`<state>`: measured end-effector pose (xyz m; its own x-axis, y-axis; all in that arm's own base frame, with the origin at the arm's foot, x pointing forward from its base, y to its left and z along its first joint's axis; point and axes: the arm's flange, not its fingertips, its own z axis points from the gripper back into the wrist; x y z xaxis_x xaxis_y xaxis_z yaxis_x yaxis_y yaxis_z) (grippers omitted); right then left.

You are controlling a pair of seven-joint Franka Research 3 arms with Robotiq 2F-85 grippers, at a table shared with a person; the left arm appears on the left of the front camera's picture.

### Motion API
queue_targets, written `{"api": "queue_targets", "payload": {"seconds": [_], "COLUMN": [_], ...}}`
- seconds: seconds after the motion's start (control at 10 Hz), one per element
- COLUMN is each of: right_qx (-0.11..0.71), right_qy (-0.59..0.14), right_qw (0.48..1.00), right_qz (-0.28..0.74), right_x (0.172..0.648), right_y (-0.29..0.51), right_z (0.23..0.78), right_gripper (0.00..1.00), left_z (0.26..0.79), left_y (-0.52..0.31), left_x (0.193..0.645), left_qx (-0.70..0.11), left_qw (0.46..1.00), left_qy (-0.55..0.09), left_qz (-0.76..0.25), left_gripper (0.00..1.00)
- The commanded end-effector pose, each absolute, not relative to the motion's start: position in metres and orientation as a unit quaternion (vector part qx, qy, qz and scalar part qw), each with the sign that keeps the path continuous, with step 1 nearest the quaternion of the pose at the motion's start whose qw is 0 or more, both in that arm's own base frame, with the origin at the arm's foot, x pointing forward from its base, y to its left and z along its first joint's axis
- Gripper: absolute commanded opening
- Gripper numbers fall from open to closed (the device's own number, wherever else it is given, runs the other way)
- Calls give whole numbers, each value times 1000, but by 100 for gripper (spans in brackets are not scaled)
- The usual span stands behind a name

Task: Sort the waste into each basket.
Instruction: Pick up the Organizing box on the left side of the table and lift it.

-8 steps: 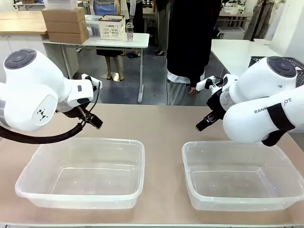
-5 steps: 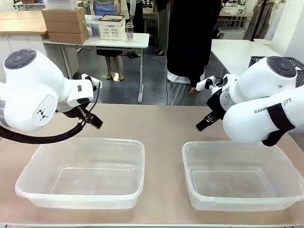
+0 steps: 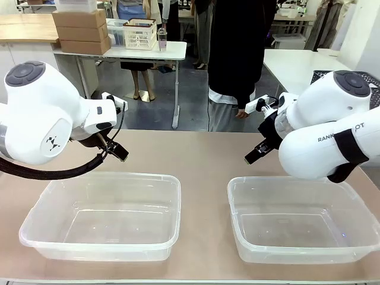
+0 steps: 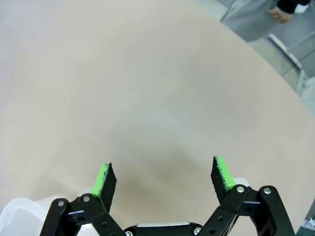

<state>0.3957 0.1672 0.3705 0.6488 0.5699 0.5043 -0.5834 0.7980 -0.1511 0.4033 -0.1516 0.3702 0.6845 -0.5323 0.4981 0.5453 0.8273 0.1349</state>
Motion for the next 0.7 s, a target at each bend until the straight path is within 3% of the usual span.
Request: {"api": "queue_targets", "payload": {"seconds": [0.0, 0.6], "right_qx": [13, 13], "right_qy": [-273, -273], "right_qw": [908, 908], "right_qz": [317, 317], "right_x": [396, 396], "right_y": [167, 167], "right_z": [371, 371], "right_gripper": [100, 100], "left_z": [370, 370], "left_y": [-152, -152], "left_x": [403, 403], "left_qx": [-12, -12], "left_qw": [918, 918], "left_qy": [-268, -268], "left_qz": [-294, -294], "left_gripper": [100, 100]}}
